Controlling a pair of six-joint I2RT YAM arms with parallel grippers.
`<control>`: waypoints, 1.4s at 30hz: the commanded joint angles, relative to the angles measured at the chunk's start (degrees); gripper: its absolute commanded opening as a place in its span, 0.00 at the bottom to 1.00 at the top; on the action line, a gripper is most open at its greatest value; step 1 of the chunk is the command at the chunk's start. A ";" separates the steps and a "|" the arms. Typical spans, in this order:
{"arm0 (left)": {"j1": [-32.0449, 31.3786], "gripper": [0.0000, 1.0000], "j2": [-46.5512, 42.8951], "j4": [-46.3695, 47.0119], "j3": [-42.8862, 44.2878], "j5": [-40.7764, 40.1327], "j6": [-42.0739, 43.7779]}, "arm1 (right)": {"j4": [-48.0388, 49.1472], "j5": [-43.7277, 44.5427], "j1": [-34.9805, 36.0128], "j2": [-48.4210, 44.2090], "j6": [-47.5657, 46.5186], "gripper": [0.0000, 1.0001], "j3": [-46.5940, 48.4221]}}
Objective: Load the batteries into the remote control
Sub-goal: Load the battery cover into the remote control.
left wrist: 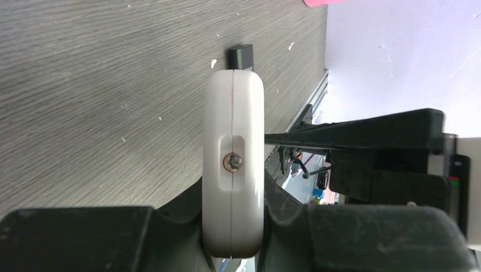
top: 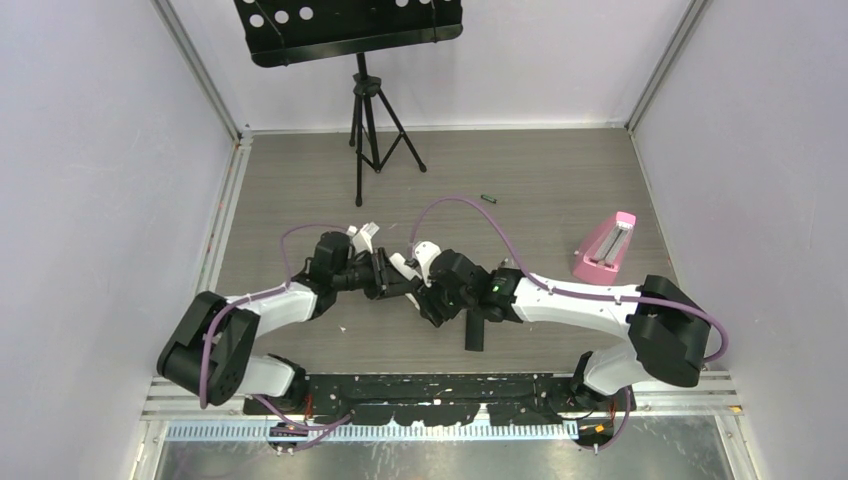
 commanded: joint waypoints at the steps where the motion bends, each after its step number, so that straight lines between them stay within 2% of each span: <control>1: -0.21 0.00 -3.91 3.31 -0.08 4.09 0.35 | 5.96 -0.42 0.00 -2.83 -2.28 0.46 -2.40; 10: -0.21 0.00 -8.08 -2.56 -0.23 2.05 3.73 | 6.81 0.30 0.02 -5.64 -3.94 0.46 -3.88; 31: -0.21 0.00 -10.77 -3.99 -0.36 3.79 5.77 | 6.78 -2.15 0.02 -2.14 -3.15 0.46 -0.92; 42: -0.21 0.00 -12.50 -7.22 -0.35 1.64 7.59 | 4.98 -1.93 0.02 -2.23 -3.06 0.46 0.21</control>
